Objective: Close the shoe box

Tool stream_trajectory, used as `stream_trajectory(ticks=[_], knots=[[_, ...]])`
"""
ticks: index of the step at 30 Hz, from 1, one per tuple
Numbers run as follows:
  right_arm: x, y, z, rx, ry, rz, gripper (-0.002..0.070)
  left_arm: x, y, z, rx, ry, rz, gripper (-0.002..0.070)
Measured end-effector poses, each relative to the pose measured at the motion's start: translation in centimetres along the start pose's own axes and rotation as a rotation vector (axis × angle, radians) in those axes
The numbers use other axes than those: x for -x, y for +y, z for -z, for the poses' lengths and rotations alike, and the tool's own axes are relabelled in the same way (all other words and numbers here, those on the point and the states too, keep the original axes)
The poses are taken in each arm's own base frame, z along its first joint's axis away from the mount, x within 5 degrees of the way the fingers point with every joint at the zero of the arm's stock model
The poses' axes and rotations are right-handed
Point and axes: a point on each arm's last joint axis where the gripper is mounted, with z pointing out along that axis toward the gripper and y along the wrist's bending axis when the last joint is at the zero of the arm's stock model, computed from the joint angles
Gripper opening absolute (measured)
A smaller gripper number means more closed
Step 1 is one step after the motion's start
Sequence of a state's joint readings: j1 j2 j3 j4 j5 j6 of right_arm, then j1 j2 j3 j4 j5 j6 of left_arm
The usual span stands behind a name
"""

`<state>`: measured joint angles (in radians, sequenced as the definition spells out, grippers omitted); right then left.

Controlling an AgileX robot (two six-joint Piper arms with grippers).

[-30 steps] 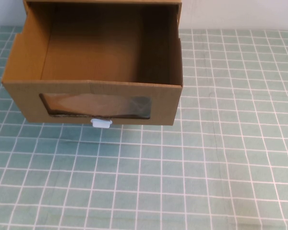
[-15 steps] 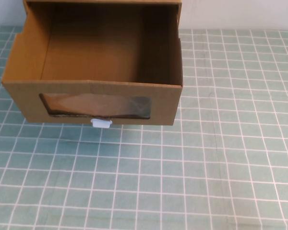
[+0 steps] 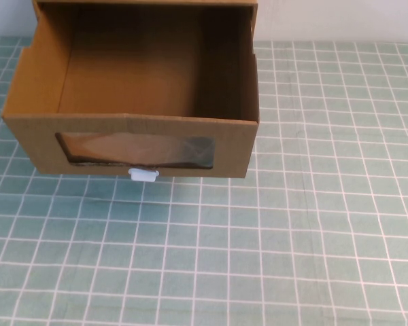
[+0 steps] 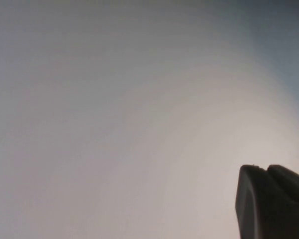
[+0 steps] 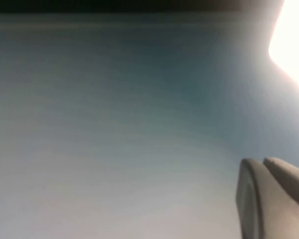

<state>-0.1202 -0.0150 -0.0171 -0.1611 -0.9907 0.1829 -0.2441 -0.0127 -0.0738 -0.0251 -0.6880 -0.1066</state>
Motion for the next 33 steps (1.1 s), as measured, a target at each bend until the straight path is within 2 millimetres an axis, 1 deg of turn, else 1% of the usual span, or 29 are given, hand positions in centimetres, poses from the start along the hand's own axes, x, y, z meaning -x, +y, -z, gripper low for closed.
stream_trajectory(ticks=[1,3,6,9,11,13,15,16,18,20,23,25,27,30,33], knots=[[0.6,0.0,-0.5,0.001,-0.018,-0.024,-0.0014,0.7,-0.1,-0.4,-0.003,-0.021,0.001,-0.0005],[2.6,-0.1,-2.2,0.004,-0.060,-0.081,-0.0015,2.7,-0.4,-1.3,-0.009,-0.065,0.002,-0.0005],[6.2,-0.3,-5.0,-0.010,-0.072,-0.152,-0.0014,5.6,-0.8,-2.5,-0.013,-0.093,-0.021,-0.0005],[10.0,-0.5,-7.3,-0.036,-0.061,-0.200,-0.0014,8.5,-1.2,-3.6,-0.015,-0.100,-0.049,-0.0005],[12.0,-0.6,-8.9,-0.050,-0.053,-0.217,-0.0014,9.8,-1.4,-4.8,-0.014,-0.075,-0.052,-0.0005],[13.2,-0.9,-11.0,-0.070,-0.018,-0.224,-0.0014,10.7,-1.5,-6.2,-0.010,-0.017,-0.042,-0.0005],[13.3,-1.3,-13.0,-0.103,0.062,-0.232,-0.0014,11.2,-1.7,-8.0,0.000,0.100,-0.009,-0.0005],[13.0,-1.6,-14.0,-0.128,0.124,-0.248,-0.0014,11.6,-1.7,-8.7,0.006,0.151,0.009,-0.0005],[11.8,-2.1,-15.5,-0.189,0.268,-0.292,-0.0015,11.2,-1.8,-10.4,0.033,0.334,0.057,-0.0005],[9.7,-2.7,-16.5,-0.266,0.436,-0.344,-0.0015,9.8,-1.7,-11.9,0.072,0.540,0.093,-0.0005],[5.5,-3.4,-16.9,-0.374,0.709,-0.362,-0.0014,7.5,-1.4,-13.4,0.116,0.763,0.108,-0.0005],[3.3,-3.8,-16.6,-0.433,0.862,-0.363,-0.0014,5.8,-1.2,-14.0,0.137,0.858,0.113,-0.0005],[2.0,-3.9,-16.7,-0.458,0.927,-0.382,-0.0014,4.2,-1.1,-14.5,0.152,0.936,0.126,-0.0005],[0.4,-3.8,-17.1,-0.477,0.970,-0.467,-0.0014,2.3,-1.2,-15.1,0.166,1.030,0.191,-0.0005],[-2.0,-3.7,-17.8,-0.470,1.020,-0.507,-0.0014,0.1,-1.3,-15.5,0.177,1.141,0.258,-0.0005]])
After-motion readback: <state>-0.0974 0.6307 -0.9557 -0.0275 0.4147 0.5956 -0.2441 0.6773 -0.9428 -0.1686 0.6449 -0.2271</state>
